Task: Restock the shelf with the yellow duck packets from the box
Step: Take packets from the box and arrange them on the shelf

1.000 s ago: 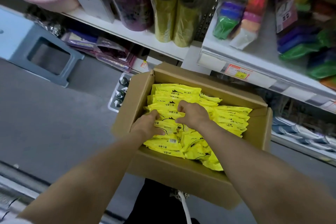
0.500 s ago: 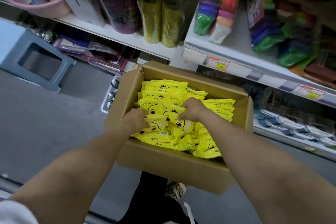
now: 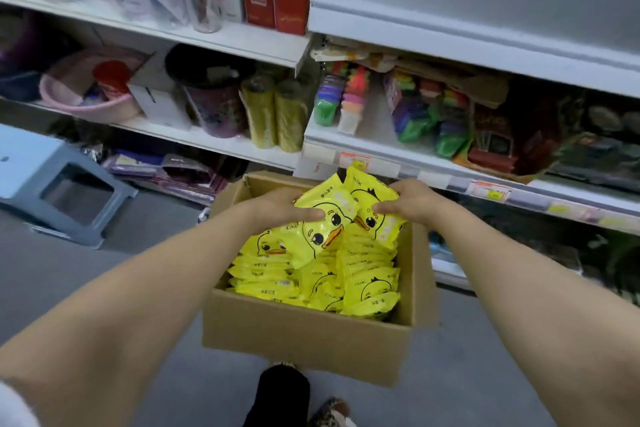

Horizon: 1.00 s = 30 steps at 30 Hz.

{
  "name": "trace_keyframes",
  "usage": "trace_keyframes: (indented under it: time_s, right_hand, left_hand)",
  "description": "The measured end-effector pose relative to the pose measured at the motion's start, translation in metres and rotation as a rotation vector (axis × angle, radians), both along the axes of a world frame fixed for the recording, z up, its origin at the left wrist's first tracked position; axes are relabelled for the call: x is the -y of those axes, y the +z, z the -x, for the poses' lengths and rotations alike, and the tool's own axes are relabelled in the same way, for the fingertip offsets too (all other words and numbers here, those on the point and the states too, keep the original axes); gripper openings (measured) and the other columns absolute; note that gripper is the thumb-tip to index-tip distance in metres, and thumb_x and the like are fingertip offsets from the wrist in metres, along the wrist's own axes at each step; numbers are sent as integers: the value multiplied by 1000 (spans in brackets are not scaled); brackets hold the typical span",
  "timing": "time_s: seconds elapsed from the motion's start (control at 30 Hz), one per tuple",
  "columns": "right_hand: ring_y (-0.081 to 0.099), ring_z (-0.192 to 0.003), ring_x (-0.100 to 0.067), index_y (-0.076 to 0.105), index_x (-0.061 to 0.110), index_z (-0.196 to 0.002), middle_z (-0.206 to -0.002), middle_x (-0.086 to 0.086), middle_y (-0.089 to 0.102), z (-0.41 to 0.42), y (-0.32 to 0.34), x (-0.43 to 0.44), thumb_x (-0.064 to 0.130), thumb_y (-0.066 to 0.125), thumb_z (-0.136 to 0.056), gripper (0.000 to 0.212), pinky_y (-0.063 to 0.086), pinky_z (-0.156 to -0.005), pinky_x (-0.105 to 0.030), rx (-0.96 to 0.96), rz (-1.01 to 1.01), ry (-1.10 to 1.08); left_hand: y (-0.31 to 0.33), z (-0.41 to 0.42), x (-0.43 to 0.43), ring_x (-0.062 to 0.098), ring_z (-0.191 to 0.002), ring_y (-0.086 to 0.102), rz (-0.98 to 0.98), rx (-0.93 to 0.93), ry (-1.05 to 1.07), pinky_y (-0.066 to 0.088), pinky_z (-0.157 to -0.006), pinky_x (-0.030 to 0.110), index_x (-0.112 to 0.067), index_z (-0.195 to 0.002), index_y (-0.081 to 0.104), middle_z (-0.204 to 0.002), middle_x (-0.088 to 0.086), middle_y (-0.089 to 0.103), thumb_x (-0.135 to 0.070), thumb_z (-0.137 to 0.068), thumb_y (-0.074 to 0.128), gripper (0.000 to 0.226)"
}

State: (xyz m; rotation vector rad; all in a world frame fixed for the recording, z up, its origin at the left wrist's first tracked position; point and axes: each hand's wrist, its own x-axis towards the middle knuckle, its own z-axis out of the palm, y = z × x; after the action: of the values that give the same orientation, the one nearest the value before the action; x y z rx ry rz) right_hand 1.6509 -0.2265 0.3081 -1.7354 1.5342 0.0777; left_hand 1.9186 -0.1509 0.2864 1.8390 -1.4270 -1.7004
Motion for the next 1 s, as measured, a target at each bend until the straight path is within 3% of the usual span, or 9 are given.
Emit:
trace_keyframes:
  time_s: [0.07, 0.17, 0.2, 0.3, 0.37, 0.5, 0.7, 0.8, 1.0]
  right_hand:
    - [62, -79, -18, 71, 13, -95, -82, 1, 68, 12, 27, 0, 46, 82, -75, 40, 43, -62, -23, 26, 35, -37]
    - [64, -91, -18, 70, 11, -112, -103, 0, 71, 30, 56, 5, 80, 78, -40, 100, 49, -81, -29, 77, 108, -39]
    - [64, -89, -18, 71, 10, -110, -103, -5, 73, 35, 67, 7, 81, 78, -39, 100, 49, -82, -31, 91, 126, -29]
    - [62, -74, -18, 73, 9, -88, -87, -11, 74, 39, 115, 3, 45, 87, -68, 43, 45, -68, -30, 107, 165, -5]
    - [64, -73, -19, 73, 12, -85, -83, -7, 74, 44, 138, 8, 36, 86, -74, 30, 47, -69, -31, 115, 221, 14]
    - [72, -85, -23, 75, 17, -88, -85, -1, 76, 52, 175, 23, 37, 85, -74, 27, 56, -81, -37, 123, 326, 6]
    - [71, -77, -25, 73, 17, -81, -80, -6, 75, 60, 210, 48, 27, 85, -76, 17, 55, -71, -33, 176, 430, -30]
    - [70, -78, -24, 73, 20, -81, -83, -6, 76, 60, 223, 67, 28, 86, -75, 16, 55, -75, -34, 174, 468, -68]
    - [66, -69, -18, 75, 14, -82, -82, -9, 76, 55, 251, 113, 22, 87, -73, 17, 54, -76, -35, 235, 505, -151]
  left_hand:
    - [32, 10, 8, 14, -93, 72, -47, -107, -29, 57, -83, 32, -22, -117, 63, -103, -3, 74, -33, -81, 76, 40]
    - [80, 23, 20, 26, -104, 69, -76, -109, -98, 54, -93, 42, -12, -121, 61, -112, 8, 72, -23, -76, 79, 49]
    - [95, 26, 25, 27, -106, 68, -77, -109, -118, 55, -91, 42, -9, -123, 60, -115, 10, 71, -18, -77, 78, 49]
    - [144, 37, 38, 23, -92, 72, -44, -66, -173, 59, -77, 34, -6, -118, 62, -103, 7, 75, -4, -83, 72, 37]
    - [174, 42, 47, 23, -85, 74, 25, -5, -188, 60, -75, 35, -6, -113, 64, -96, 7, 76, -4, -81, 74, 33]
    - [221, 45, 67, 27, -72, 73, 132, 10, -115, 59, -60, 39, -5, -111, 62, -86, 11, 76, 1, -78, 74, 35]
    - [264, 35, 108, 31, -88, 73, 241, 40, -43, 56, -87, 51, -7, -109, 64, -96, 14, 75, -3, -68, 82, 45]
    - [278, 28, 130, 29, -91, 73, 283, 96, -42, 55, -89, 49, -7, -112, 64, -98, 12, 75, -10, -64, 85, 53]
    - [292, 17, 191, 20, -74, 73, 402, 299, -54, 59, -65, 31, -7, -100, 65, -89, 7, 75, -34, -64, 89, 51]
